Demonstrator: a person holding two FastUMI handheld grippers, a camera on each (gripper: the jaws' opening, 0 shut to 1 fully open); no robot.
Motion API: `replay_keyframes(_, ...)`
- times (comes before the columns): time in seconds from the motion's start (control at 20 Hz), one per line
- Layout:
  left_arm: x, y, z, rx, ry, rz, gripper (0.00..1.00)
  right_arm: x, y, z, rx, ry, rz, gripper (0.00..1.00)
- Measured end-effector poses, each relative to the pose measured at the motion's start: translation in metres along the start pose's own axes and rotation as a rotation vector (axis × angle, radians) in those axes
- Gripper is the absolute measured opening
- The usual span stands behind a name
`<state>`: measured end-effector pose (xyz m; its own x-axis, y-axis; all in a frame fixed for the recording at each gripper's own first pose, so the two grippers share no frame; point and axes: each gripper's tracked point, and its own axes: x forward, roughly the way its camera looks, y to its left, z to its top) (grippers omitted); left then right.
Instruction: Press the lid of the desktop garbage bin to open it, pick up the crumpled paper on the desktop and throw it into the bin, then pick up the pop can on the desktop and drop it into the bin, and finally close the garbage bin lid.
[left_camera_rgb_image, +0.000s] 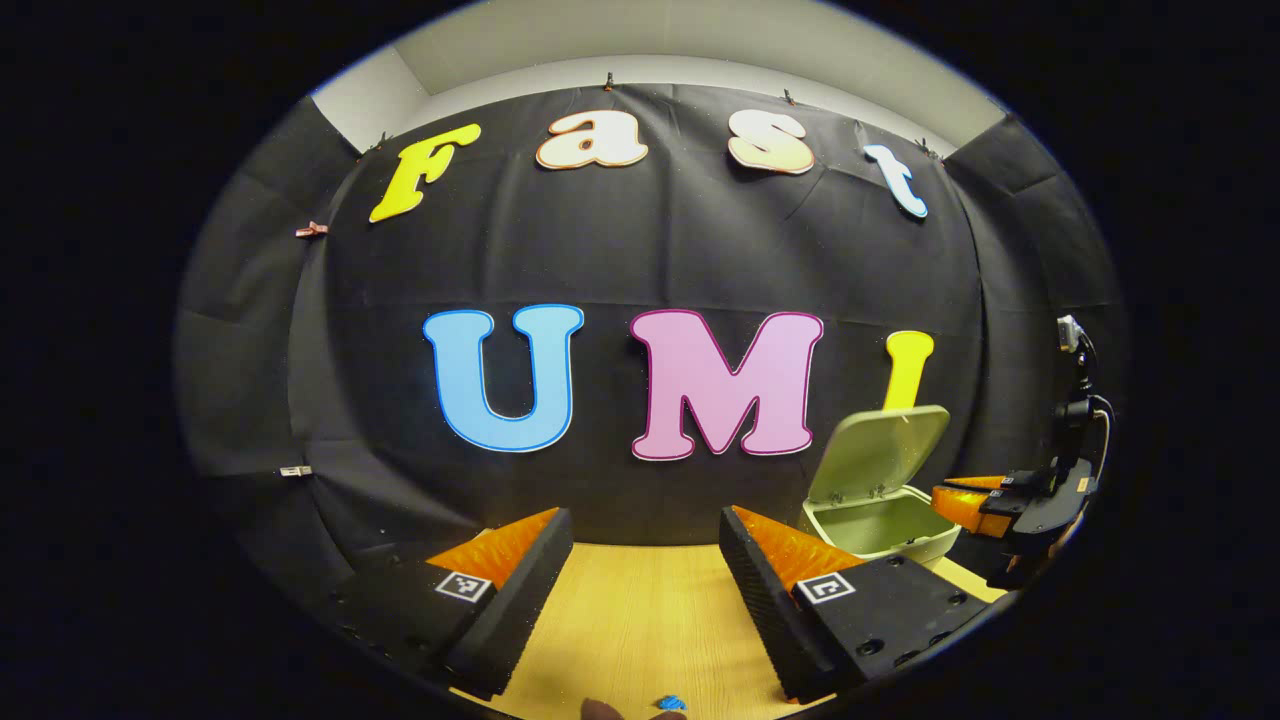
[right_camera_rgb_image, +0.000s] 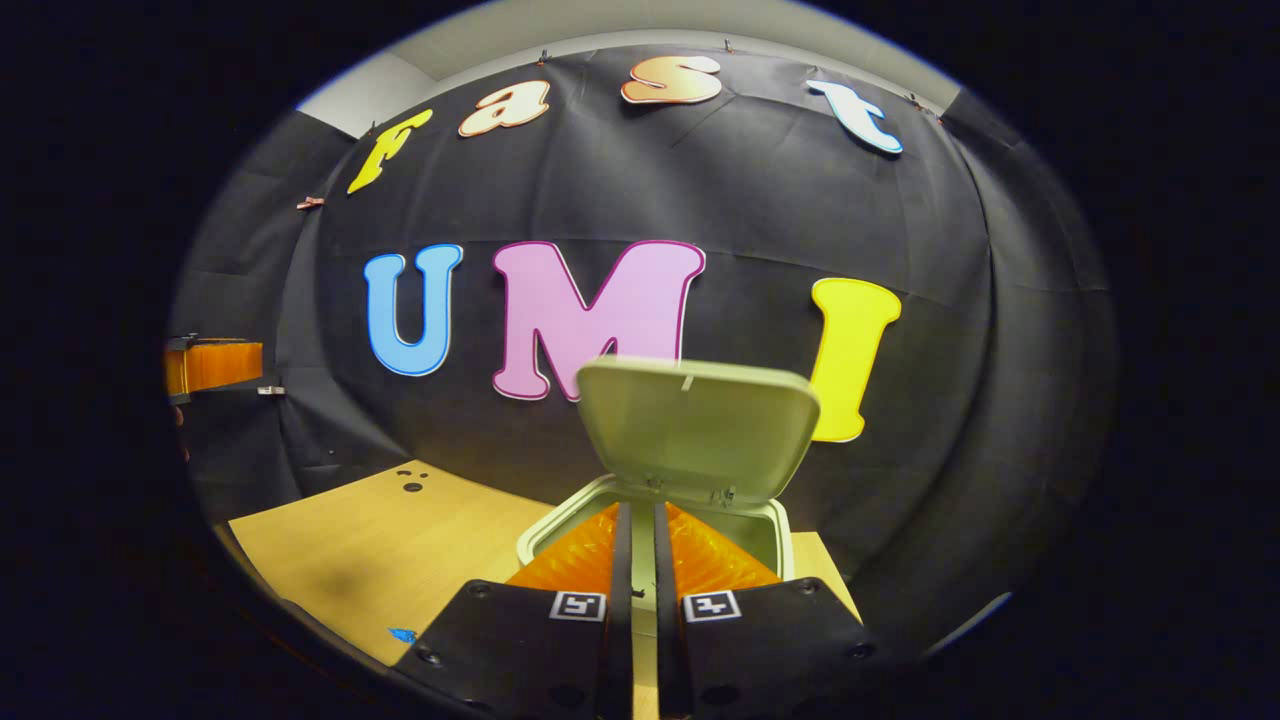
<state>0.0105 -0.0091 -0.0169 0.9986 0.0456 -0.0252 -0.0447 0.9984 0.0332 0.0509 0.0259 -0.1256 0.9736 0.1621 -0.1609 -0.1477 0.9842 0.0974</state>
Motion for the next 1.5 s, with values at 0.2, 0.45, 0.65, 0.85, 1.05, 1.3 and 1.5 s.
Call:
replay_keyframes(0.2, -0.001, 0.002, -0.007, 0.001, 0.013, -0.009, 0.95, -0.01, 0.002, 0.004, 0.002, -0.005, 0.001, 0.48)
replay_keyframes(0.45, -0.001, 0.004, -0.025, 0.009, 0.04, -0.028, 0.95, -0.025, 0.01, 0.008, -0.016, -0.013, 0.009, 0.78)
replay_keyframes(0.65, -0.002, 0.001, -0.044, -0.001, 0.069, -0.062, 0.95, -0.04, 0.014, 0.009, -0.023, -0.005, 0.008, 0.87)
replay_keyframes(0.85, -0.004, -0.005, -0.08, 0.011, 0.129, -0.11, 0.95, -0.056, 0.012, 0.005, -0.028, 0.012, -0.015, 0.88)
replay_keyframes(1.05, -0.006, -0.017, -0.122, 0.024, 0.198, -0.184, 0.95, -0.072, 0.009, 0.003, 0.001, 0.024, -0.036, 0.94)
replay_keyframes(1.3, -0.006, -0.032, -0.194, 0.071, 0.333, -0.26, 0.94, -0.092, -0.003, -0.004, -0.022, 0.048, -0.082, 0.94)
replay_keyframes(1.5, -0.006, -0.038, -0.253, 0.122, 0.451, -0.289, 0.91, -0.104, -0.012, -0.006, -0.032, 0.057, -0.112, 0.94)
